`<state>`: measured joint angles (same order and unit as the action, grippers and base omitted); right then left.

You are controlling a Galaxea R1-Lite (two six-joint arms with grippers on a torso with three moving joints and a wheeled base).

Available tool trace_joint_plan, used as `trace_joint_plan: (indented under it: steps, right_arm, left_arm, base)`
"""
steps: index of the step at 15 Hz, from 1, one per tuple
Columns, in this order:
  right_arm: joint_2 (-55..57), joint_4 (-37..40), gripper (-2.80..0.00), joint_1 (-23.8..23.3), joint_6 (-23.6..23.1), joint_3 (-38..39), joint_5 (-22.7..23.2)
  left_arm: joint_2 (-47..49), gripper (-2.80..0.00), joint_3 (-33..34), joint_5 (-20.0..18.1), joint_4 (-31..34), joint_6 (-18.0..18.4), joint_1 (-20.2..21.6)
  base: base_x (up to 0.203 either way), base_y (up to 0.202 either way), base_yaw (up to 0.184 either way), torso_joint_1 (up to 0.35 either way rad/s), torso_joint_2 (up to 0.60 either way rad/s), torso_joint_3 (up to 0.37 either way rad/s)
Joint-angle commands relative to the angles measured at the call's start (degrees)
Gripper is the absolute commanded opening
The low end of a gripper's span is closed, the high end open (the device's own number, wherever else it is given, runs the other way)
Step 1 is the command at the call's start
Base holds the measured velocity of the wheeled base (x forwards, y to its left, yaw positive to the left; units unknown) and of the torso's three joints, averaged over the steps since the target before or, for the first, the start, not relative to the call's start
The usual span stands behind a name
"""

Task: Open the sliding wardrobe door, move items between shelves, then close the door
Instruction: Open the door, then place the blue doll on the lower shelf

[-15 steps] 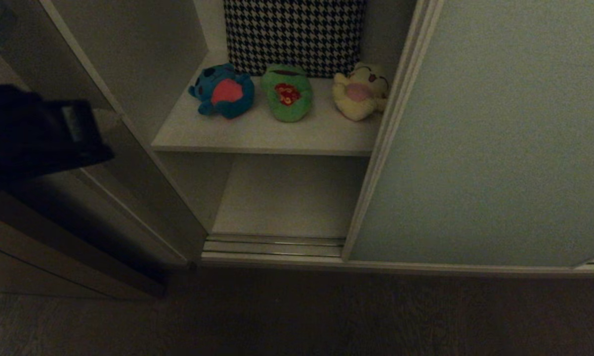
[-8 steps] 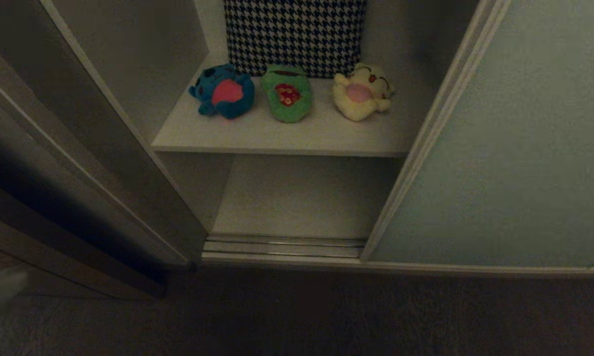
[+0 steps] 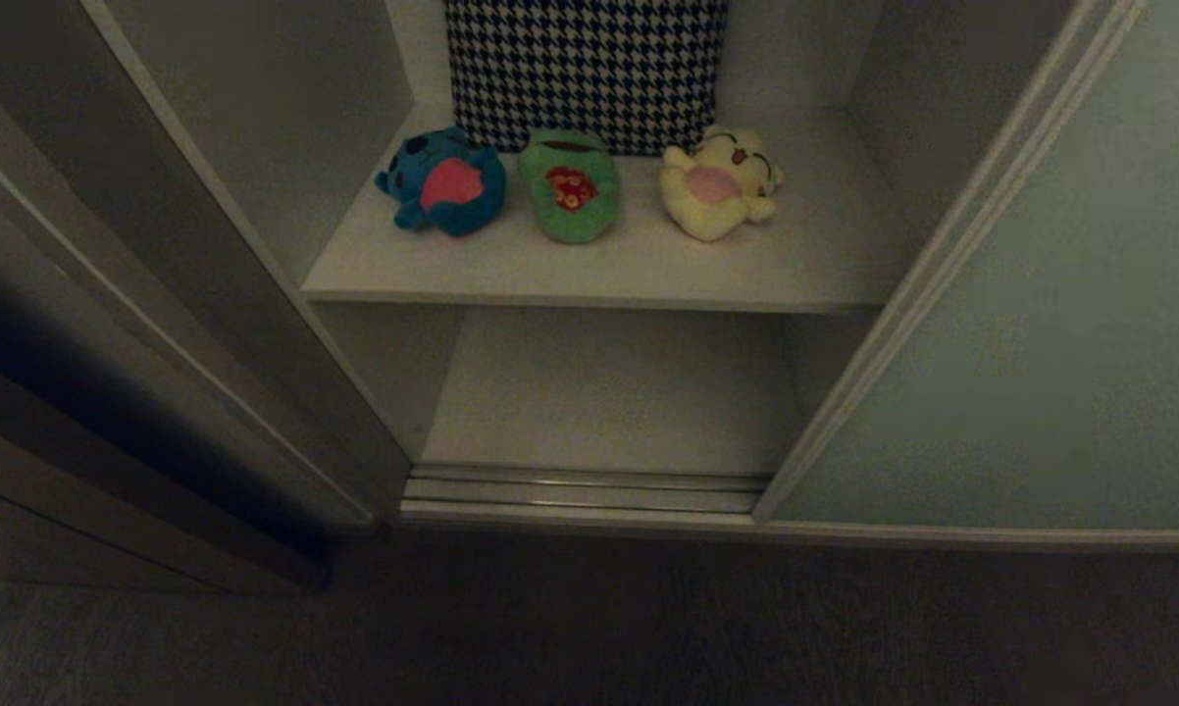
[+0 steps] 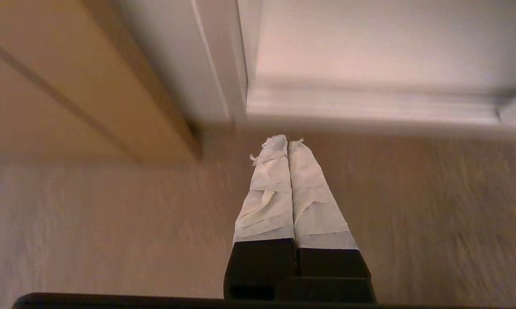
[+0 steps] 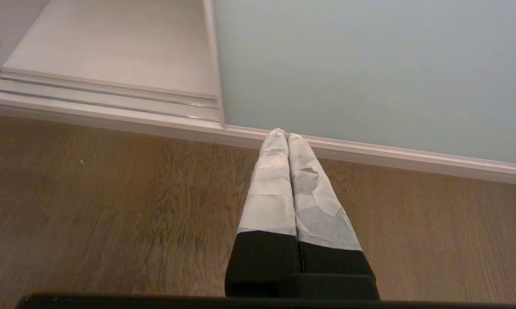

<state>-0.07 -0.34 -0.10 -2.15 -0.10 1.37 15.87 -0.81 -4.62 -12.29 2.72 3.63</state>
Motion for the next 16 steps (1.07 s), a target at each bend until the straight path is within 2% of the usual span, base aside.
trace_joint_plan:
  steps: [1, 4, 7, 9, 12, 16]
  right_arm:
    - [-0.01, -0.06, -2.80, 0.01, -0.05, 0.01, 0.03]
    - [-0.01, -0.01, -2.80, 0.01, -0.05, 0.01, 0.03]
    - [-0.01, -0.07, -2.80, 0.01, -0.05, 0.01, 0.03]
    - [-0.01, -0.01, -2.80, 0.01, 0.03, 0.01, 0.03]
    - [-0.01, -0.10, -2.80, 0.01, -0.01, 0.01, 0.03]
    - [-0.01, -0.08, -2.80, 0.01, -0.05, 0.01, 0.03]
  left_arm:
    - [-5.26, -2.80, 0.85, 0.02, 1.55, 0.61, -1.22]
    - [-15.20, -2.80, -0.36, 0.34, 9.97, 1.12, -2.11]
    - [-15.70, -2.80, -2.63, 1.26, 12.91, 1.02, -2.40]
    - [-14.46, -2.80, -8.90, 0.96, 14.38, 1.22, -2.40]
    - [-0.57, -2.80, -18.04, 0.32, 14.74, 0.66, -2.30]
    - [28.89, -2.80, -40.12, -0.02, 12.88, -3.61, -2.42]
  base:
    - [0.000, 0.000, 0.000, 0.000, 0.00, 0.000]
    - [0.000, 0.000, 0.000, 0.000, 0.00, 0.000]
    - [0.000, 0.000, 0.000, 0.000, 0.00, 0.000]
    - [0.000, 0.000, 0.000, 0.000, 0.00, 0.000]
    - [0.000, 0.000, 0.000, 0.000, 0.00, 0.000]
    - [0.000, 0.000, 0.000, 0.000, 0.00, 0.000]
